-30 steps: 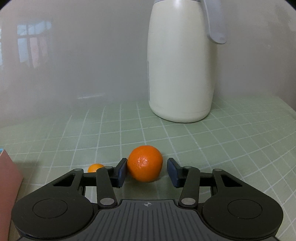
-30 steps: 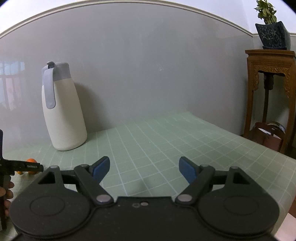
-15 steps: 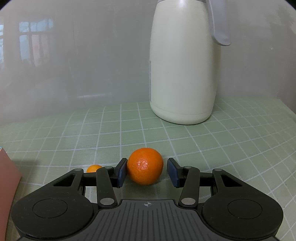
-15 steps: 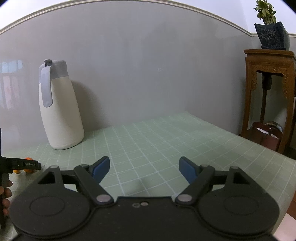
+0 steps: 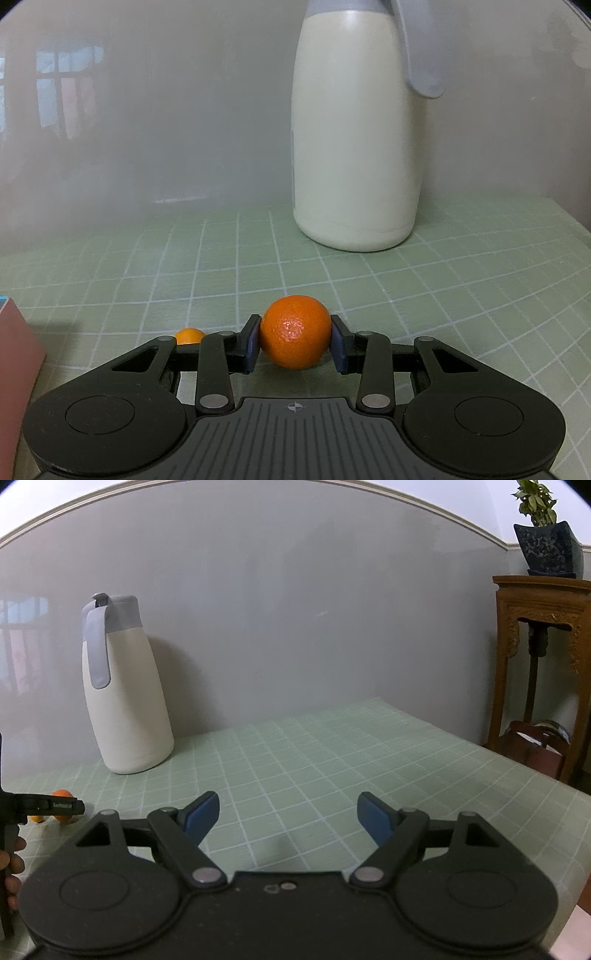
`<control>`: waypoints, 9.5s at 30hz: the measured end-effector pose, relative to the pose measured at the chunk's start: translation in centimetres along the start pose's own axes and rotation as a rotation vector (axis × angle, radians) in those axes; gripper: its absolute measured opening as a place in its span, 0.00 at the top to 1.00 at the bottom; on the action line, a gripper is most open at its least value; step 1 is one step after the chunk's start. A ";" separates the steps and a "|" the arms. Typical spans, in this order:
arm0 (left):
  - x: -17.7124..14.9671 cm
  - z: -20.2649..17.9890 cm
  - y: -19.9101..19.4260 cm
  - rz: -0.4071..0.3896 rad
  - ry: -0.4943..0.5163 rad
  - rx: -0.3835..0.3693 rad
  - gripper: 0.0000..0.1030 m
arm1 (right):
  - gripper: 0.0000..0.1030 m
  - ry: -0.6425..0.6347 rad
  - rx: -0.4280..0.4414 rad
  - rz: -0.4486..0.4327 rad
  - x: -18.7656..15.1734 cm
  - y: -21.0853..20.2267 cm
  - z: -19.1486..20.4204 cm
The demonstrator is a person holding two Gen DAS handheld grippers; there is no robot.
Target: Organize fruits
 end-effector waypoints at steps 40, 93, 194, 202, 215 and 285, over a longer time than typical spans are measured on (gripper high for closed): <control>-8.9 26.2 -15.4 0.027 -0.304 0.369 0.63 | 0.21 -0.201 0.260 -0.006 -1.1 -2.9 16.0; -14.7 34.9 -28.1 -0.189 -0.403 0.677 0.00 | 0.30 -0.414 0.428 0.162 -4.6 3.9 32.3; -9.1 24.2 -31.5 -0.104 -0.286 0.404 0.00 | 0.00 -0.238 0.584 0.119 -1.9 -16.4 26.8; -8.0 20.7 -34.9 -0.139 -0.246 0.349 0.00 | 0.00 -0.258 0.517 0.072 -1.5 -19.4 25.1; -8.8 19.2 -36.7 -0.151 -0.241 0.325 0.00 | 0.00 -0.261 0.502 0.044 -1.7 -21.5 23.7; -10.8 20.7 -33.5 -0.050 -0.245 0.334 0.00 | 0.00 -0.299 0.540 0.086 -3.4 -20.6 25.7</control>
Point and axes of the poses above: each gripper's, at about its wrist camera, not at the fingertips, and y roughly the way its jaws point, z to its left, x to its top, the point moved 7 cm from there along y, roughly the way its jaws point, and after that the axes turned 2 degrees about -x, right-handed, at the moved point
